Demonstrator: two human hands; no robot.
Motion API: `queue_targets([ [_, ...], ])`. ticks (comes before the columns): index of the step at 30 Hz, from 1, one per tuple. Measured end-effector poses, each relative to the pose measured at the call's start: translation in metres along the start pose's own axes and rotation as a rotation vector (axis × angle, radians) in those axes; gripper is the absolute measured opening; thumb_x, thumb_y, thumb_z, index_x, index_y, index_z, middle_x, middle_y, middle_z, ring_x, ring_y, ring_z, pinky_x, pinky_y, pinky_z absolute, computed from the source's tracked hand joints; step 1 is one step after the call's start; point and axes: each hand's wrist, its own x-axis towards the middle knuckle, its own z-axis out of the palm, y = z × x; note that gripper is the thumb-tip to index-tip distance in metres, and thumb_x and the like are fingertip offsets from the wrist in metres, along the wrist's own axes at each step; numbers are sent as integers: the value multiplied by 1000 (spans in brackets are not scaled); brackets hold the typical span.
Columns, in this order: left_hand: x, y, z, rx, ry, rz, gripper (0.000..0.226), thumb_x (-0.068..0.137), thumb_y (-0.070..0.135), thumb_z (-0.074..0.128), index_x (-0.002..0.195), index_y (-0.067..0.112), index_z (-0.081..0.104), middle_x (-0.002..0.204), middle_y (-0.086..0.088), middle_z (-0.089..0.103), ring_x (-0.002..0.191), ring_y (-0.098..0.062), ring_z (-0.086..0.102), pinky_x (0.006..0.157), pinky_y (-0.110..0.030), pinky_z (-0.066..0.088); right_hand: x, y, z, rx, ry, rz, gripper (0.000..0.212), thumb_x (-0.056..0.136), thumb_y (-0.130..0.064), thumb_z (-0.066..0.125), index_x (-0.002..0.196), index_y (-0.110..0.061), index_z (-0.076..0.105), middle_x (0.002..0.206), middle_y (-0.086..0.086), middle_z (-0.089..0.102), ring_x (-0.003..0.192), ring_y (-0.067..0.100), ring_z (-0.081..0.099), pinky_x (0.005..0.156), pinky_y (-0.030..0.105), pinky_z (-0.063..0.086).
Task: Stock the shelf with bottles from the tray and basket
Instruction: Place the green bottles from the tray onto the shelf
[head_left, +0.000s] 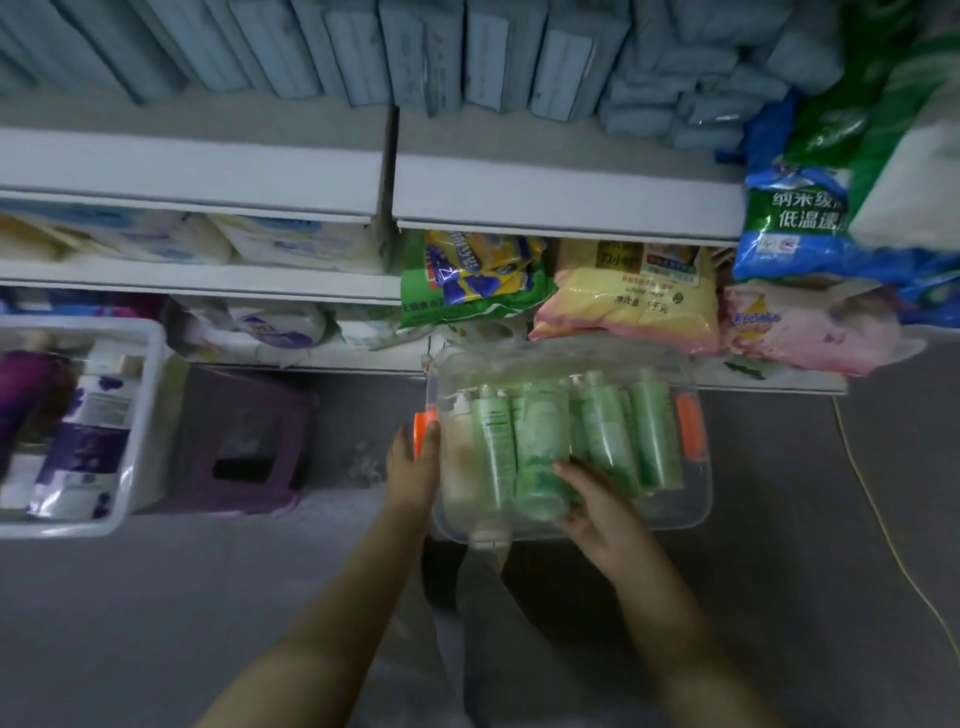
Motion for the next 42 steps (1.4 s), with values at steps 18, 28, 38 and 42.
queue_targets([
  [18,-166,61,-179,-714,-6,479,48,73,27,81,117,15,65,107,-14,71,106,-37,65,96,-53,51,-145,-8,193,-731,-749,-361,41,87,8,59,117,-20,56,94,-13,74,88,3,69,72,17,53],
  [28,-230,-31,-466,-700,111,727,39,88,11,60,126,16,58,116,-2,71,108,-20,67,84,-29,57,-239,188,388,-791,-1021,-446,60,71,-19,85,126,-20,59,117,4,69,106,15,67,82,26,54],
  [38,-238,-83,-630,-639,278,717,27,93,13,59,120,11,62,108,-2,73,98,-19,71,78,-31,59,-294,298,523,-758,-1205,-338,53,78,-13,67,129,-12,57,120,13,68,111,28,66,86,36,57],
  [42,-213,-72,-688,-653,298,702,22,96,12,55,116,12,66,106,-4,74,96,-17,70,78,-31,59,-294,319,586,-709,-1196,-272,43,83,-13,61,126,-13,59,117,13,69,105,26,68,79,32,59],
])
